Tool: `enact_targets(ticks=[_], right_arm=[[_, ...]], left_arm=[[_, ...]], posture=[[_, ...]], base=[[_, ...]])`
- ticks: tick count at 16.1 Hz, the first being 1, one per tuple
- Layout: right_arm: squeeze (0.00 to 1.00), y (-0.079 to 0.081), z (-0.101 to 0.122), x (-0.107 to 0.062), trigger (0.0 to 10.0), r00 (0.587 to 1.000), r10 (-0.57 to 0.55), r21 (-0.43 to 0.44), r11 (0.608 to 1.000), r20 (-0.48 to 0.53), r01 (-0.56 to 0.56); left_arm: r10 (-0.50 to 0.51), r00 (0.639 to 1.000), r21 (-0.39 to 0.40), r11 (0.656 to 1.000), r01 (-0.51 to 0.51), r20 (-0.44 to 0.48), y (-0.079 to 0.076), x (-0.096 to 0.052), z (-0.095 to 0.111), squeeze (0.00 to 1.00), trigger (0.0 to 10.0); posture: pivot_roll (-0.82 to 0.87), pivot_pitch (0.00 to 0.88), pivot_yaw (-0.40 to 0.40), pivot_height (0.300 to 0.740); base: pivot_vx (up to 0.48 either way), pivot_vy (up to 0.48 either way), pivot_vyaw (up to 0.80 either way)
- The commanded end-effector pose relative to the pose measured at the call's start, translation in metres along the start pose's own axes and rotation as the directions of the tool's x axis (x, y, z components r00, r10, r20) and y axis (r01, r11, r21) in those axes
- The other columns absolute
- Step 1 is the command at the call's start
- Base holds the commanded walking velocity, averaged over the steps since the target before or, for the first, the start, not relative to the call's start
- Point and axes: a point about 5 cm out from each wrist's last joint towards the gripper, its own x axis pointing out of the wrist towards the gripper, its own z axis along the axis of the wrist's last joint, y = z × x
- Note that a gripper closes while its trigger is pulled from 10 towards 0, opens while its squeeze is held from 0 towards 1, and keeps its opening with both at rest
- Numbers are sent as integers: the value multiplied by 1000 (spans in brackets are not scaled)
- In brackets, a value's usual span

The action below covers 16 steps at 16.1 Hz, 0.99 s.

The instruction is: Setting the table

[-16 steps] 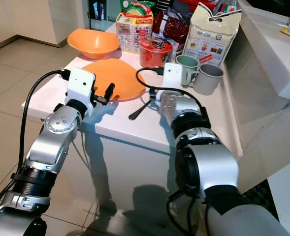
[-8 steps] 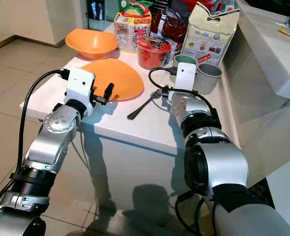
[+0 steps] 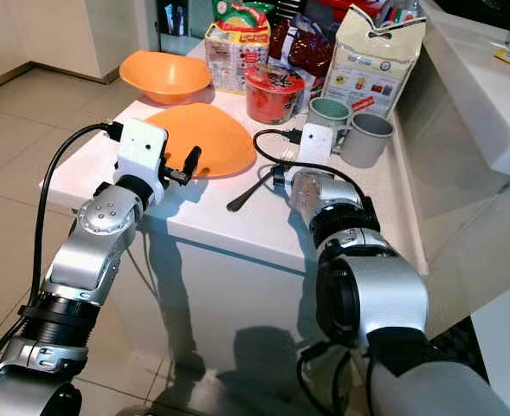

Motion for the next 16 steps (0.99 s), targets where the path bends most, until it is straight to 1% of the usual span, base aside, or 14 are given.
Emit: enact_targets(ticks=[1, 3, 4, 5, 6, 7, 8, 9, 10, 11, 13, 16], right_arm=[[0, -5, -12, 2, 8863, 999, -19, -17, 1000, -47, 19], [0, -6, -24, 4, 8353, 997, -24, -42, 999, -69, 21], [0, -8, -29, 5, 8078, 998, -28, -63, 998, -62, 24], [0, -9, -30, 5, 7961, 998, -28, -70, 997, -56, 24], [0, -12, -29, 6, 7412, 999, -38, -104, 994, -21, 35], [0, -12, -28, 6, 7137, 999, -39, -111, 993, -7, 38], [0, -14, -25, 6, 5059, 999, -43, -117, 992, 9, 44], [0, -15, -23, 6, 4941, 999, -47, -121, 991, 20, 49], [0, -17, -18, 6, 5333, 998, -54, -122, 991, 34, 58], [0, -17, -15, 5, 6471, 998, -56, -119, 991, 41, 61], [0, -21, -13, 5, 7608, 996, -70, -119, 990, 52, 76], [0, -31, -11, 6, 7725, 992, -106, -117, 987, 63, 113]], left_arm=[[-11, 1000, 3, 1000, 11, 19, -3, 2, 5, 0, 10000], [-12, 1000, 5, 1000, 11, 19, -3, 2, 5, 0, 10000], [-12, 1000, 6, 1000, 11, 19, -3, 1, 5, 0, 10000], [-12, 1000, 6, 1000, 12, 19, -3, 1, 5, 0, 10000], [-14, 1000, 8, 1000, 14, 19, -4, 1, 5, 0, 10000], [-14, 1000, 9, 1000, 14, 20, -4, 1, 5, 0, 10000], [-14, 1000, 9, 1000, 13, 20, -3, 1, 5, 0, 10000], [-13, 1000, 9, 1000, 12, 20, -3, 1, 6, 0, 10000], [-10, 1000, 10, 1000, 10, 20, -2, 0, 5, 0, 10000], [-8, 1000, 11, 1000, 7, 19, -1, 0, 5, 0, 10000], [-5, 1000, 12, 1000, 5, 19, -1, -1, 5, 0, 10000], [-6, 1000, 9, 1000, 6, 20, -2, 0, 5, 0, 10000]], posture=[[169, 0, -110, 740], [173, 0, -111, 740], [173, 0, -111, 740], [174, 0, -111, 740], [178, 0, -111, 740], [180, 0, -113, 740], [185, 0, -113, 740], [186, 0, -114, 740], [191, 0, -117, 740], [193, 0, -118, 740], [194, 0, -119, 740], [187, 0, -120, 740]], base=[[0, 0, 0], [0, 0, 0], [0, 0, 0], [0, 0, 0], [0, 0, 0], [0, 0, 0], [0, 0, 0], [0, 0, 0], [0, 0, 0], [0, 0, 0], [0, 0, 0], [0, 0, 0]])
